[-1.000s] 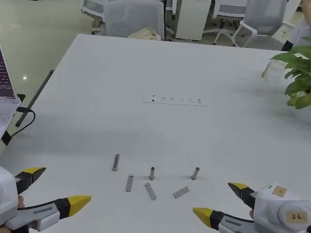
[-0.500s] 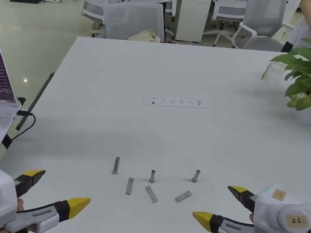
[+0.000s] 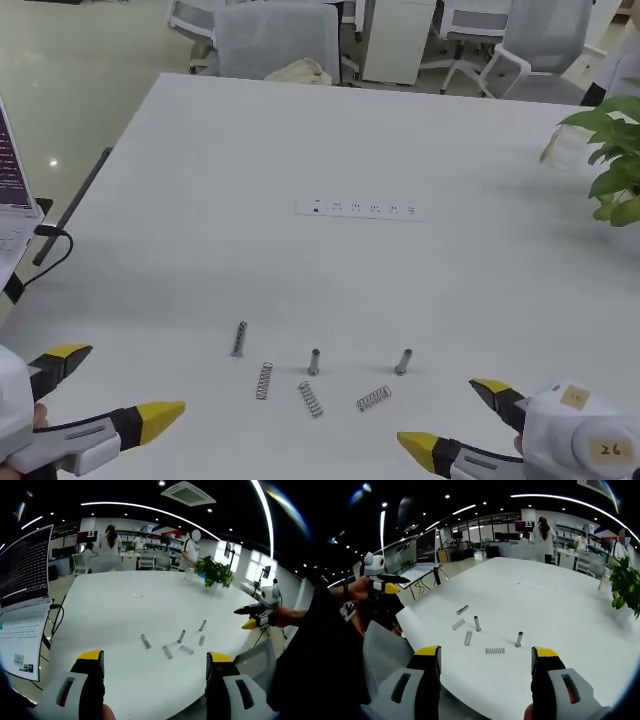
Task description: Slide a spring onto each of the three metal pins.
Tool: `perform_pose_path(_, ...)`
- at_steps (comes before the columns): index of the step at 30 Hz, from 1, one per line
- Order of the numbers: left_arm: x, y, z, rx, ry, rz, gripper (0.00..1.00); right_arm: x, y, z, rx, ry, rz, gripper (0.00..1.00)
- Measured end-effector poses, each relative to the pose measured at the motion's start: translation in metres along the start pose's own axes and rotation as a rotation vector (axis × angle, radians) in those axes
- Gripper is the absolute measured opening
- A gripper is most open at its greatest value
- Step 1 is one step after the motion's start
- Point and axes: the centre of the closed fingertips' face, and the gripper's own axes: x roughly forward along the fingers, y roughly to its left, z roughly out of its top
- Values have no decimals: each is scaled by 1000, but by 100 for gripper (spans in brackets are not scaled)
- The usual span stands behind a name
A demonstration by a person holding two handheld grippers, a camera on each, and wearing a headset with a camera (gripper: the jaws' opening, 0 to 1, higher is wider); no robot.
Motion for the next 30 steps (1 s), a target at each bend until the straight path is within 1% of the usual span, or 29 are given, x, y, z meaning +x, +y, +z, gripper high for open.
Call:
perform_pose_path(8,2,1,0,-4,2,1,81,1,-1,1,0,1,-1,72)
perform_pose_path(16,7,5,2,-3,3,0,80,0,-1,-1,6,1,-8,72)
perform_pose_path(27,20,10,7,13,17,-13,79,-4,-3,-3,23,-5,-25,72)
perform_pose_path(30,24,13,7,21,25,-14,79,-5,-3,-3,26,-6,-29,72)
